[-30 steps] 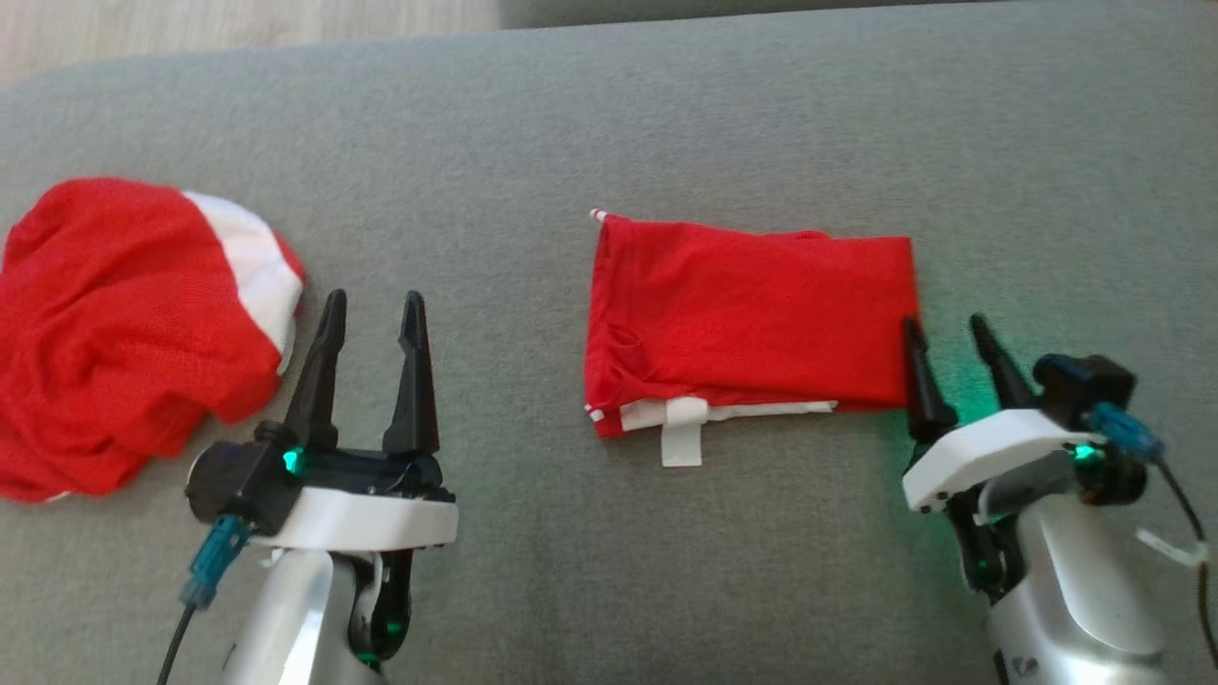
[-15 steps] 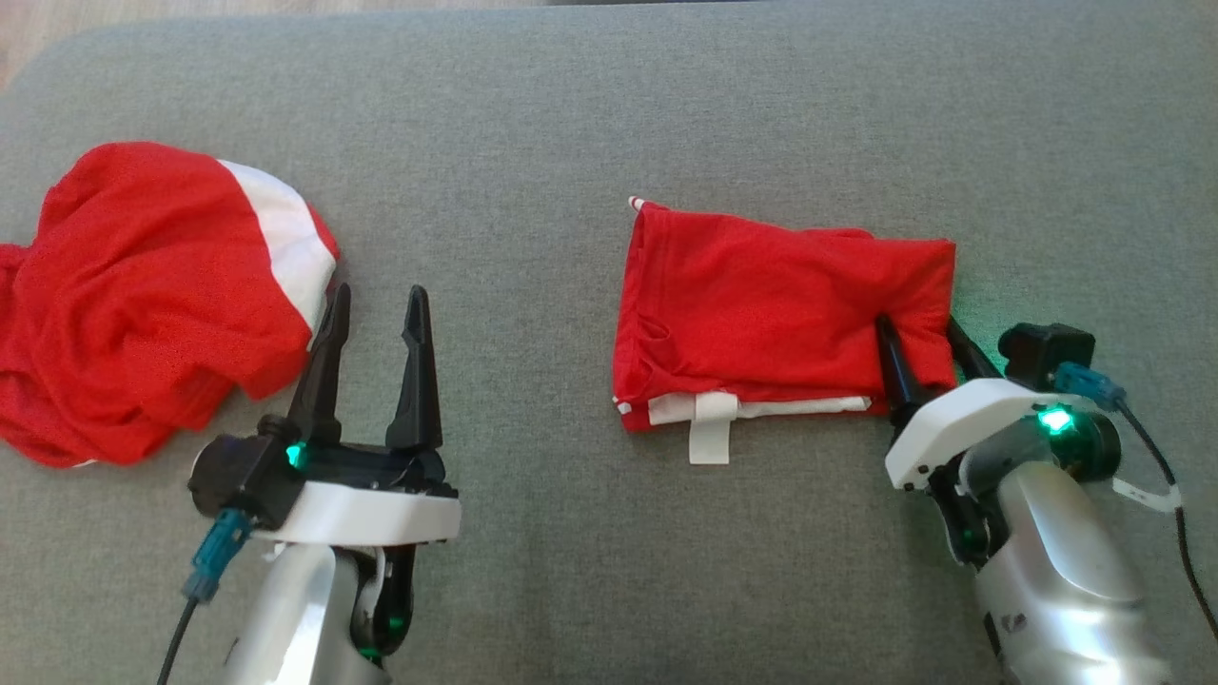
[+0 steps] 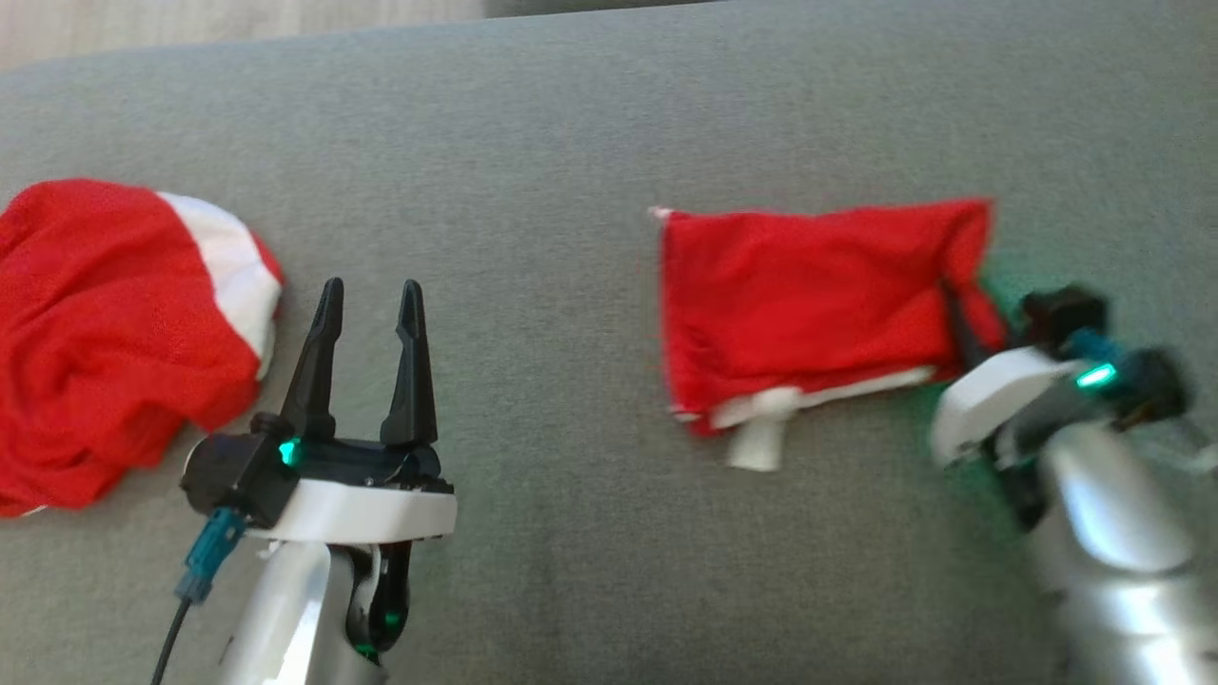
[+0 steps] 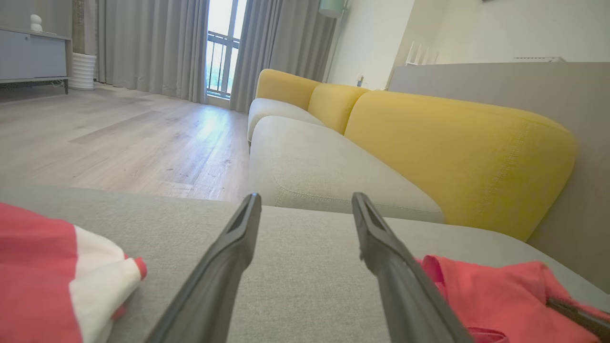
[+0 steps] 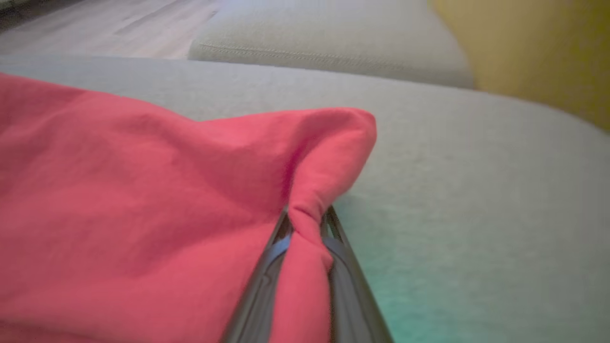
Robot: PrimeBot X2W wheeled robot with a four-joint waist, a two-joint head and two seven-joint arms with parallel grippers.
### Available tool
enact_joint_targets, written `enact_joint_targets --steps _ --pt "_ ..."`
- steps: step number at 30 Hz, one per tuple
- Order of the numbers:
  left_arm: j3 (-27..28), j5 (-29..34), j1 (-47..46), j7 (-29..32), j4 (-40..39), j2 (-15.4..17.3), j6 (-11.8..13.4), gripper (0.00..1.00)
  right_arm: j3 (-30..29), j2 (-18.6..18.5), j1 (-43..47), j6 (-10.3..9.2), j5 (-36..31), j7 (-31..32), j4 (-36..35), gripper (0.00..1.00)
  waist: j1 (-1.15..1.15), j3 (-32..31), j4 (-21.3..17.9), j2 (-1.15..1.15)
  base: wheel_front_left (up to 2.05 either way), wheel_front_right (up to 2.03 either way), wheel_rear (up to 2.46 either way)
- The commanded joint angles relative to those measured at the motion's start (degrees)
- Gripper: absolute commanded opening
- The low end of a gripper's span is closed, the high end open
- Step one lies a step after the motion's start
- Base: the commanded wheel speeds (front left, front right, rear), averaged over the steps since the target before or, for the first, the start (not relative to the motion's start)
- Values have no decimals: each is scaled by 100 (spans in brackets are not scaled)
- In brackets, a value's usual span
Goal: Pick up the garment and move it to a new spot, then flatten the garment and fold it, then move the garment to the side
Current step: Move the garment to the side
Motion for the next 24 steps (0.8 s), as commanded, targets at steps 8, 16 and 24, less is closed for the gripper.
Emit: enact_joint_targets --steps 8,16,24 --pt "155 30 -418 -29 -300 24 -21 100 270 -1896 -418 37 -115 188 -440 0 0 365 -178 0 0 0 0" --pt "108 2 -622 -29 -301 24 -56 100 -264 -3157 -679 37 -64 239 -17 0 0 750 2 0 0 0 0" --pt "148 -34 -792 -29 -296 24 -83 100 -896 -3469 -1014 37 -303 143 344 0 0 1023 178 0 0 0 0"
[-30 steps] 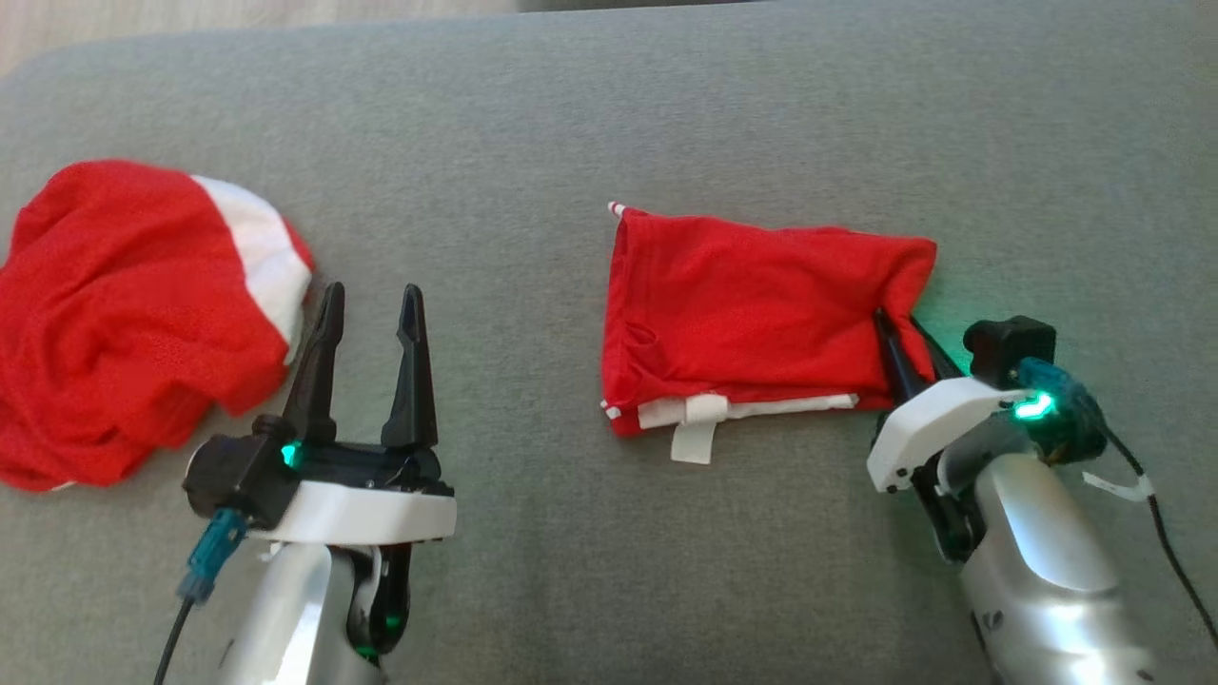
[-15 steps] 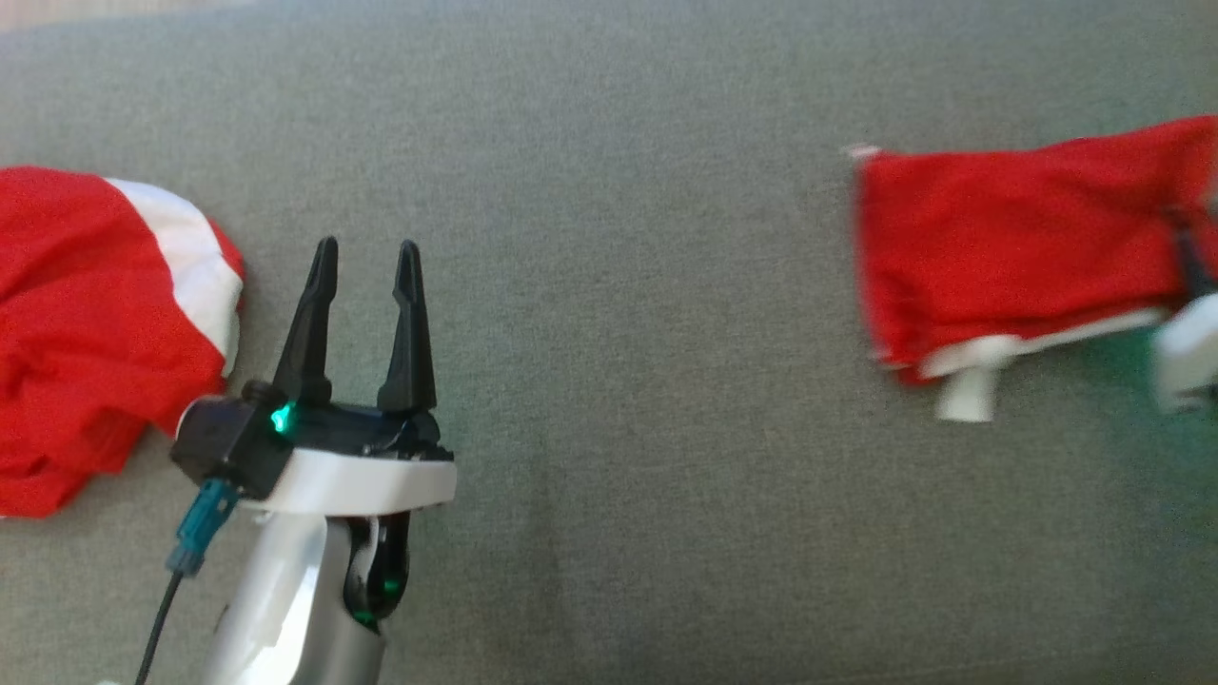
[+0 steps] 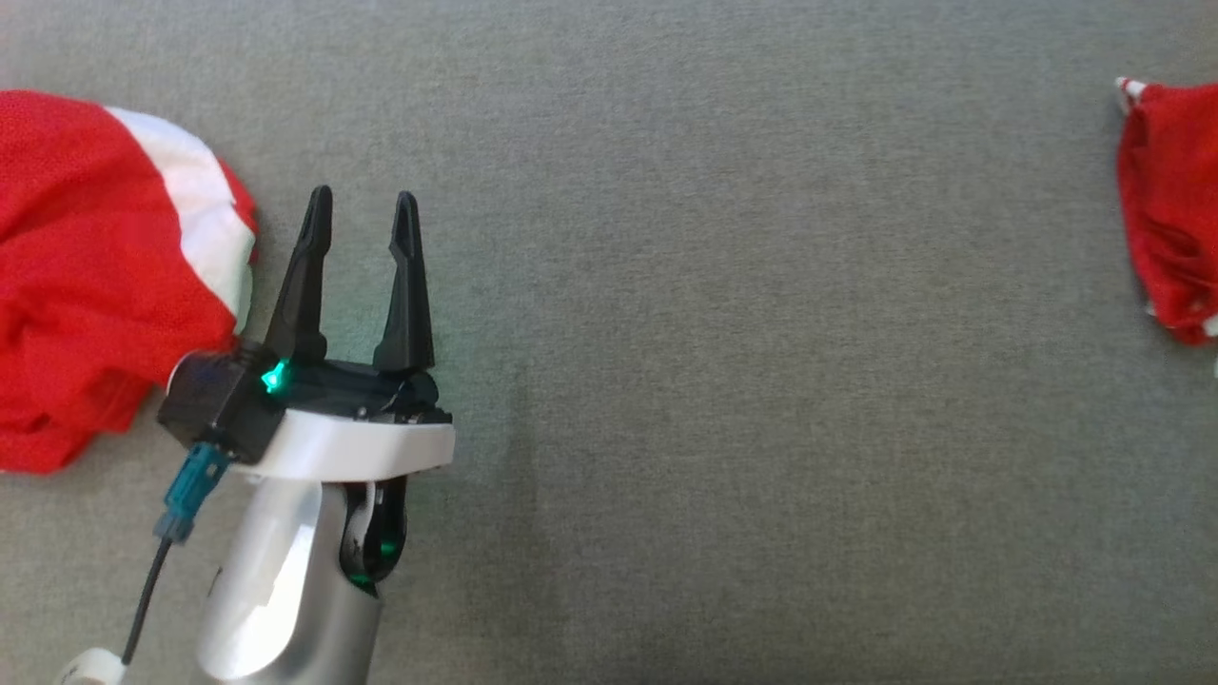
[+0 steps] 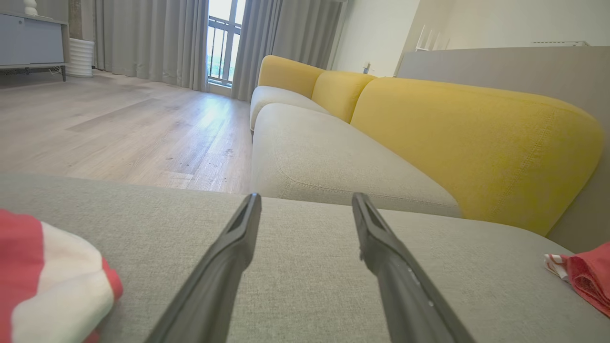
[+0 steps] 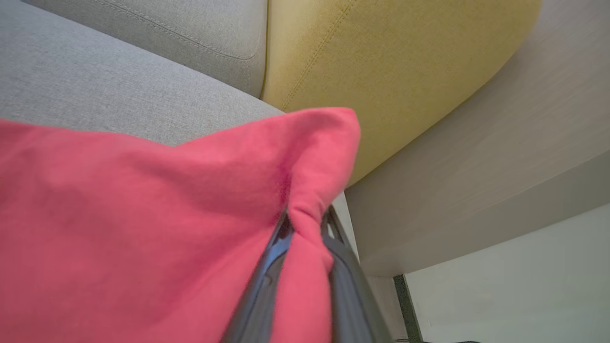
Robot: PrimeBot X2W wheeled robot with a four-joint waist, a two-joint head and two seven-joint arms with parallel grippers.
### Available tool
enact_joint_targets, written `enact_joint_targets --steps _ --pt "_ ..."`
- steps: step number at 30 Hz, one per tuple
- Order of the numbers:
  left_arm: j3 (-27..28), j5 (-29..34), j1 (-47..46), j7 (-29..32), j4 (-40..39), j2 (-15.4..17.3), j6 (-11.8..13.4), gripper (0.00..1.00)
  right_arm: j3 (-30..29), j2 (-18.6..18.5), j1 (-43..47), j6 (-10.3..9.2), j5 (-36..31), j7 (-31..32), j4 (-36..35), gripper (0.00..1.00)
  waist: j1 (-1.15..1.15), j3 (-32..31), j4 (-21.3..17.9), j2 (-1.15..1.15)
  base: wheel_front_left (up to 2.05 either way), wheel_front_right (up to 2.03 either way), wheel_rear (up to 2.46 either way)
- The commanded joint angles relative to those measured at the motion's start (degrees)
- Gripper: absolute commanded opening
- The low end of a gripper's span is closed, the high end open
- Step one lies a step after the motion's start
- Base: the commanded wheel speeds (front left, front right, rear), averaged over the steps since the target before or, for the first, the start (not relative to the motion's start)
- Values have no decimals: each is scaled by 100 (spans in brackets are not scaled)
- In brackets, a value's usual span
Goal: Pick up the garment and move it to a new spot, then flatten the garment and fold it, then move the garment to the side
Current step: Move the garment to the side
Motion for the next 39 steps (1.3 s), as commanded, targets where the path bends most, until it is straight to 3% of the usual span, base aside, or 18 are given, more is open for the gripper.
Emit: enact_joint_targets --steps 1,4,5,6,7,21,30,39 --pt "176 -35 -134 -29 -178 44 -30 100 -64 -254 -58 37 -97 -80 -86 0 -1 47 48 0 0 0 0" --pt "183 -38 -153 -29 -153 44 -37 100 -200 -190 -122 37 -229 -74 -12 0 -1 51 66 0 0 0 0" --pt "188 -37 -153 -29 -143 44 -39 100 -245 -159 -143 37 -277 -64 10 27 -1 42 66 0 0 0 0" --pt "196 -35 -151 -29 -133 44 -40 100 -259 -128 -152 37 -346 -46 29 89 -1 26 61 0 0 0 0" --pt "205 -30 -148 -29 -124 44 -42 100 -266 -94 -159 37 -414 -39 39 100 -1 6 54 0 0 0 0" --pt "379 -25 48 -29 -110 44 -50 100 -453 687 -266 37 -653 -365 -340 100 -1 -631 -182 0 0 0 0" --pt "556 44 405 -29 -225 44 -8 100 -318 1717 93 37 -116 -598 -1238 100 -1 -1300 -373 0 0 0 0" --pt "555 92 836 -29 -222 44 5 100 48 2830 1127 37 565 -612 -2430 100 -1 -1759 -458 0 0 0 0"
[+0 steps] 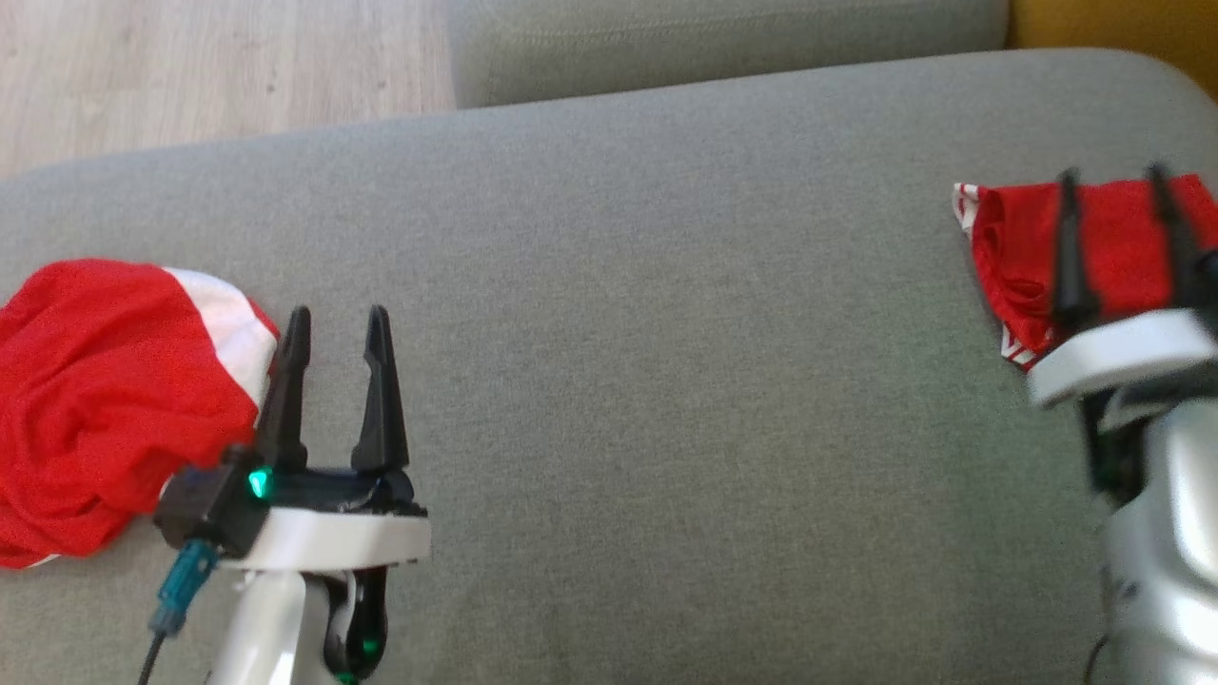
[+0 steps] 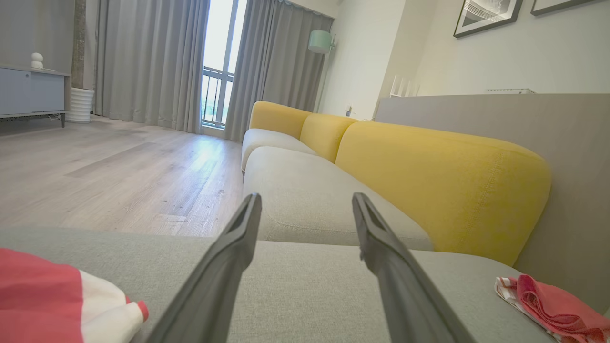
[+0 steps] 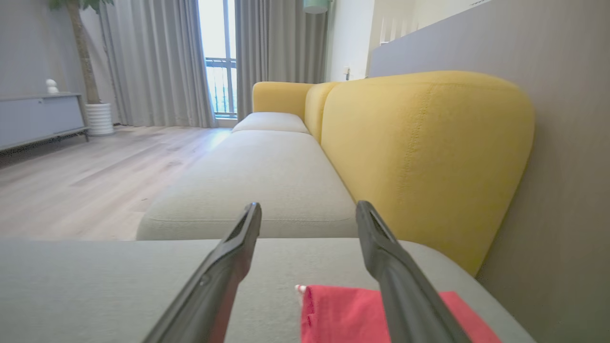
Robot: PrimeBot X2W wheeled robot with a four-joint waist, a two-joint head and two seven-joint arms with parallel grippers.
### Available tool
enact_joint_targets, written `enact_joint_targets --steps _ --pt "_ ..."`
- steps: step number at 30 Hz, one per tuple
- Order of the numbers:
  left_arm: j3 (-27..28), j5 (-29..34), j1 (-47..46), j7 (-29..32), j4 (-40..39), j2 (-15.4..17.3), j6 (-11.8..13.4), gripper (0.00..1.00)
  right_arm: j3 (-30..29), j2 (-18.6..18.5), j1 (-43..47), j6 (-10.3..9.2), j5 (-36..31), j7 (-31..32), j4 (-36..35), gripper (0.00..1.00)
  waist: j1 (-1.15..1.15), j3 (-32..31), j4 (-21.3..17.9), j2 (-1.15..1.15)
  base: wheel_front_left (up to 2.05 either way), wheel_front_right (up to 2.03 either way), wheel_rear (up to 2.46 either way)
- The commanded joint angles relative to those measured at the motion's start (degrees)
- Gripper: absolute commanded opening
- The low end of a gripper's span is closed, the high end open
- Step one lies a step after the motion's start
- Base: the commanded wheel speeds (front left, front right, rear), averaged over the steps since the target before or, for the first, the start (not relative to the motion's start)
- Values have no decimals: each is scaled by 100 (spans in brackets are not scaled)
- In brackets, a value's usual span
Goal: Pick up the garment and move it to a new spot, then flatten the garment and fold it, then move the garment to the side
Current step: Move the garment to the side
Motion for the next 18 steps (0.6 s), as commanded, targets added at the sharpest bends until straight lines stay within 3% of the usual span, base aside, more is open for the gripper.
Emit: enact_joint_targets --steps 1,3,7,18 --pt "151 74 -23 -29 -206 41 42 100 204 175 132 37 75 -90 -408 100 1 -105 -27 0 0 0 0" --pt "132 49 116 -29 -172 41 46 100 249 500 597 37 158 -168 -679 100 1 -220 -16 0 0 0 0" --pt "4 -29 312 -29 -79 41 38 100 350 765 1216 37 336 -371 -985 100 1 -333 -11 0 0 0 0" --pt "-46 -93 602 -29 -115 41 176 100 640 838 1887 37 669 -585 -1065 100 1 -422 -27 0 0 0 0"
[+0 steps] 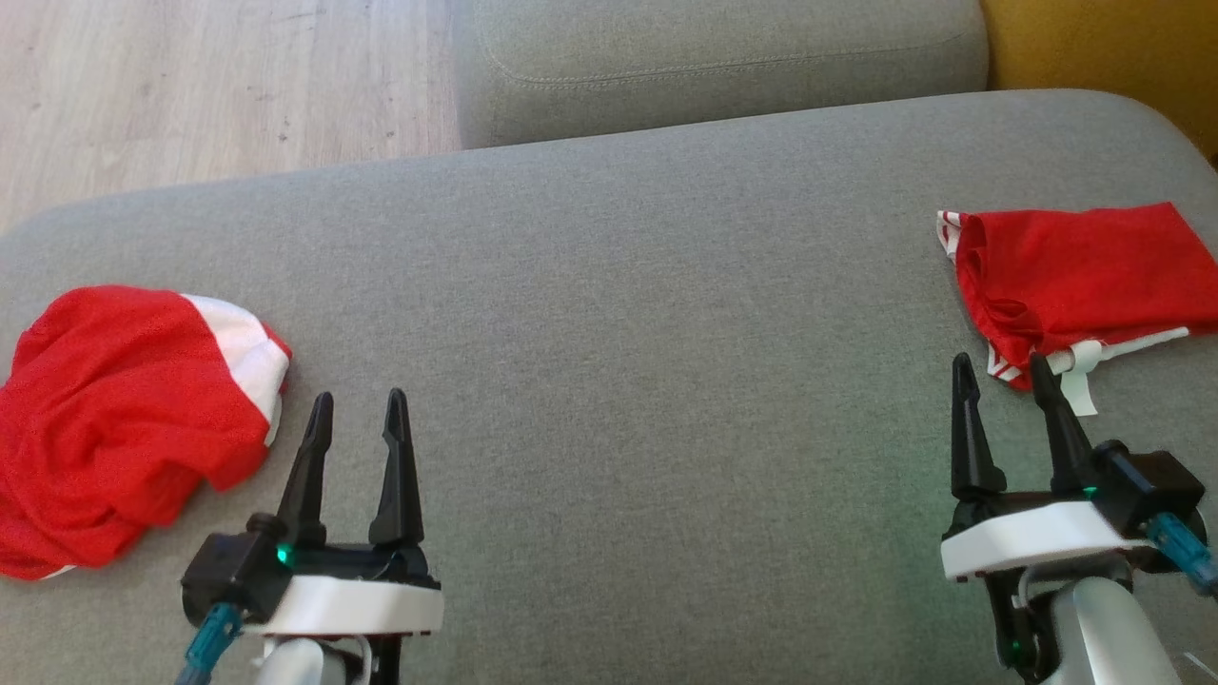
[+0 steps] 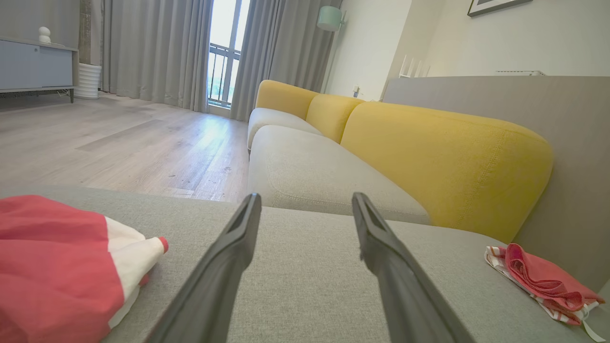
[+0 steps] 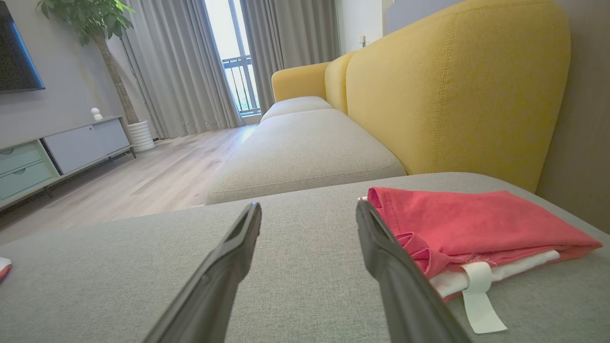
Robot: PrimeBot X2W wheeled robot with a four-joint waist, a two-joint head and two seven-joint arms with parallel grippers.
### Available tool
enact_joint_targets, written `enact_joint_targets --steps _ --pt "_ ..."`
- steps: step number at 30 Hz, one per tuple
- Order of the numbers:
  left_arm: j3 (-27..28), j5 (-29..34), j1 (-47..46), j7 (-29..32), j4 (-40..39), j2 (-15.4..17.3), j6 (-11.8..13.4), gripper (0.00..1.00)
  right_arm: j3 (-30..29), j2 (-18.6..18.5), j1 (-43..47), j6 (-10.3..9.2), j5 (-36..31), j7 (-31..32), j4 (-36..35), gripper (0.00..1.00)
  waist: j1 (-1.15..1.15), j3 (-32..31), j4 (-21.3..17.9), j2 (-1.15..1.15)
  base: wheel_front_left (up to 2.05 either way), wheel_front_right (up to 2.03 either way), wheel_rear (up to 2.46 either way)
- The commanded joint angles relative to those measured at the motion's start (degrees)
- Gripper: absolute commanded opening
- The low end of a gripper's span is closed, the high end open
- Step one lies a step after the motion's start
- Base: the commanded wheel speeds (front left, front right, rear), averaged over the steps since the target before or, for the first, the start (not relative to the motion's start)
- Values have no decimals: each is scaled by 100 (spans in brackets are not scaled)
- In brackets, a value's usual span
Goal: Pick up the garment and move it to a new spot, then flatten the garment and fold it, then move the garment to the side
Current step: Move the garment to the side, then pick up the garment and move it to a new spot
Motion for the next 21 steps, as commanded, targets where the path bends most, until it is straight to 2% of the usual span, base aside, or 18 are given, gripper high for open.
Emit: enact_joint_targets --steps 1,21 --pt "139 -14 -147 -29 -179 32 28 100 151 -14 -145 39 56 -81 -184 100 0 0 2 0 0 0 0" --pt "173 9 -184 -29 -205 32 37 100 182 -13 -204 39 269 -125 -106 100 0 22 23 0 0 0 0"
